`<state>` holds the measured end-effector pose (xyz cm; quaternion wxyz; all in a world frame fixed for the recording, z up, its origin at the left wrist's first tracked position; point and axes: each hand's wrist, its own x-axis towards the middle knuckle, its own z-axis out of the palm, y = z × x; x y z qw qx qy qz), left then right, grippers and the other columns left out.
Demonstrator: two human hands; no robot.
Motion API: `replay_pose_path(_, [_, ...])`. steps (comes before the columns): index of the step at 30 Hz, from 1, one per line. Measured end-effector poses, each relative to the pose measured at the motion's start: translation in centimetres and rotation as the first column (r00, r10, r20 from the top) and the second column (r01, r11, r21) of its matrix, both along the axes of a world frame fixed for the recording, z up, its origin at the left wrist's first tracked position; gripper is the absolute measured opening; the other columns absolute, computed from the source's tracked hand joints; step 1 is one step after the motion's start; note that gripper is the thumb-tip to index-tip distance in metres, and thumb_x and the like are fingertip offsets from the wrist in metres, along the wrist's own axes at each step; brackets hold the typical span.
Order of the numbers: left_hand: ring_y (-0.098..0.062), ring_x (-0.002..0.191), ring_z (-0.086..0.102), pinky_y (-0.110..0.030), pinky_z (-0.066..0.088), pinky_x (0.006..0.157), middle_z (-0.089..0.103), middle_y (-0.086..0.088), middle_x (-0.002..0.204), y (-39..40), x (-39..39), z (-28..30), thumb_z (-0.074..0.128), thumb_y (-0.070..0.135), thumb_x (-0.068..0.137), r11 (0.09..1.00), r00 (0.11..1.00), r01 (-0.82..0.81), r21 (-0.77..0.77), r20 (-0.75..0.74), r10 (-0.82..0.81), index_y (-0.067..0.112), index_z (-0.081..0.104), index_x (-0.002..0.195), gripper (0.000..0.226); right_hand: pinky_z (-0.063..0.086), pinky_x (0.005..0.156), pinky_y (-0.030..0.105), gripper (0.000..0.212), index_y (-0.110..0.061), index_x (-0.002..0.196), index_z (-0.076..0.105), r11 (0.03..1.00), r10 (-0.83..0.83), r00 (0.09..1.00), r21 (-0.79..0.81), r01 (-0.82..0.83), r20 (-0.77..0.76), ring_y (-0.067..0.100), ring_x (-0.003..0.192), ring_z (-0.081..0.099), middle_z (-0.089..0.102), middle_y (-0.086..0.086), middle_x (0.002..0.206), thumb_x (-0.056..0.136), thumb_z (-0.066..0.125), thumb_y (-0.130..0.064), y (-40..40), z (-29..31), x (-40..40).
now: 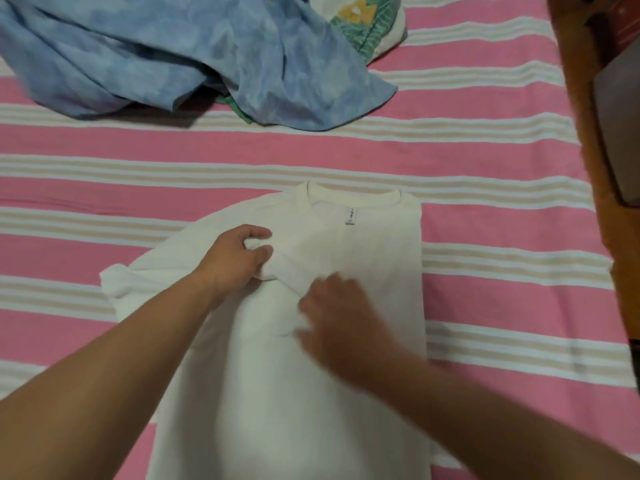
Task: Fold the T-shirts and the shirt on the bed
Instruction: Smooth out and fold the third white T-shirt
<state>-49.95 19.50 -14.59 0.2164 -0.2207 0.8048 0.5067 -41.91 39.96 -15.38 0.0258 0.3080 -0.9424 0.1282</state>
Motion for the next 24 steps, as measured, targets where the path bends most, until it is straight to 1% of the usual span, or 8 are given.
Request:
replay_pose_path(3, [-0.021, 0.087, 0.069, -0.031, 0.057, 0.068, 0.07, -0.002, 0.108, 0.2, -1.0, 0.0, 0.061, 0.02, 0.1, 0.994, 0.996, 0.083, -0.065, 0.013, -0.083, 0.026, 0.069, 0.115, 0.018, 0.04, 0.079, 0.041, 0.037, -0.014, 0.11, 0.054, 0.995, -0.075, 0.981, 0.082, 0.061, 0.178, 0.027, 0.09, 0.047, 0.052, 0.005, 0.098, 0.083, 0.064, -0.038, -4.2, -1.7, 4.3])
replay_pose_path(5, [-0.019, 0.088, 0.067, -0.025, 0.053, 0.063, 0.068, 0.002, 0.108, 0.2, -1.5, 0.3, 0.057, 0.019, 0.102, 0.991, 0.994, 0.111, -0.072, 0.011, -0.111, 0.024, 0.068, 0.118, 0.019, 0.037, 0.071, 0.038, 0.015, -0.015, 0.094, 0.054, 0.977, -0.195, 0.971, 0.109, 0.181, 0.139, 0.026, 0.08, 0.046, 0.051, 0.005, 0.086, 0.081, 0.06, -0.014, -5.4, -2.1, 3.9])
replay_pose_path(7, [-0.019, 0.079, 0.067, -0.028, 0.054, 0.062, 0.07, 0.0, 0.098, 0.2, -1.6, 0.5, 0.054, 0.015, 0.103, 0.989, 0.991, 0.135, -0.055, 0.011, -0.135, 0.023, 0.069, 0.116, 0.021, 0.032, 0.066, 0.038, 0.017, -0.016, 0.078, 0.05, 0.964, -0.264, 0.961, 0.008, 0.265, 0.086, 0.026, 0.072, 0.044, 0.048, 0.005, 0.076, 0.074, 0.054, 0.0, -5.7, -2.1, 3.5])
replay_pose_path(10, [-0.015, 0.054, 0.056, -0.028, 0.049, 0.058, 0.065, 0.003, 0.069, -0.3, -1.0, 1.1, 0.05, 0.006, 0.101, 0.98, 0.982, 0.187, -0.065, -0.002, -0.188, 0.023, 0.073, 0.108, 0.03, 0.036, 0.069, 0.038, 0.014, -0.018, 0.076, 0.049, 0.93, -0.306, 0.946, -0.177, 0.321, 0.107, 0.025, 0.071, 0.043, 0.047, 0.003, 0.075, 0.073, 0.056, -0.006, -5.9, -1.1, 5.8])
replay_pose_path(16, [-0.024, 0.072, 0.064, -0.029, 0.055, 0.058, 0.069, -0.01, 0.097, -1.0, -0.7, 2.0, 0.06, 0.002, 0.095, 0.929, 0.942, 0.336, -0.156, 0.082, -0.326, 0.016, 0.07, 0.102, 0.019, 0.047, 0.079, 0.038, 0.028, -0.019, 0.1, 0.057, 0.902, -0.421, 0.857, 0.036, 0.43, 0.298, 0.024, 0.086, 0.051, 0.052, 0.001, 0.091, 0.074, 0.065, -0.027, -6.4, -1.6, 8.5])
replay_pose_path(21, [-0.026, 0.069, 0.06, -0.033, 0.052, 0.058, 0.066, -0.018, 0.091, -0.5, -2.3, 2.4, 0.061, -0.003, 0.091, 0.934, 0.95, 0.309, -0.182, 0.109, -0.293, 0.007, 0.065, 0.092, 0.011, 0.045, 0.067, 0.034, 0.007, -0.02, 0.084, 0.055, 0.944, -0.327, 0.933, 0.013, 0.328, 0.149, 0.021, 0.074, 0.048, 0.053, 0.0, 0.079, 0.081, 0.057, -0.014, -6.4, -1.0, 7.8])
replay_pose_path(23, [-0.023, 0.061, 0.057, -0.03, 0.05, 0.052, 0.063, -0.019, 0.085, 1.0, -2.9, 3.7, 0.056, -0.004, 0.095, 0.981, 0.974, 0.192, -0.009, 0.127, -0.189, 0.005, 0.061, 0.09, 0.011, 0.044, 0.064, 0.033, 0.005, -0.022, 0.087, 0.057, 0.799, -0.515, 0.818, -0.203, 0.566, 0.256, 0.018, 0.071, 0.05, 0.056, -0.003, 0.076, 0.089, 0.058, -0.018, -6.0, 0.6, 7.5])
replay_pose_path(24, [-0.021, 0.056, 0.056, -0.029, 0.049, 0.049, 0.06, -0.016, 0.08, 2.2, -3.3, 4.6, 0.054, -0.004, 0.096, 0.985, 0.981, 0.125, 0.118, 0.131, -0.14, 0.006, 0.059, 0.091, 0.012, 0.042, 0.063, 0.032, 0.004, -0.023, 0.09, 0.057, 0.607, -0.62, 0.682, -0.312, 0.731, 0.388, 0.015, 0.07, 0.052, 0.058, -0.006, 0.075, 0.093, 0.055, -0.023, -5.5, 1.6, 7.2])
